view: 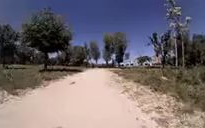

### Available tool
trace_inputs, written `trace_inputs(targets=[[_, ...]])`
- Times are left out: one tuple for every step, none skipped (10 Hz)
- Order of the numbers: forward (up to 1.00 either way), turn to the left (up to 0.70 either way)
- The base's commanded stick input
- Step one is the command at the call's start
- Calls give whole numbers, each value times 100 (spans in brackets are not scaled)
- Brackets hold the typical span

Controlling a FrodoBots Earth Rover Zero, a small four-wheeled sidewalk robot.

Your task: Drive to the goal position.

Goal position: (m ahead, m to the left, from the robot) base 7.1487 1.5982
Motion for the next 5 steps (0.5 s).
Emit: trace_inputs(targets=[[85, 0], [85, 0], [85, 0], [85, 0], [85, 0]])
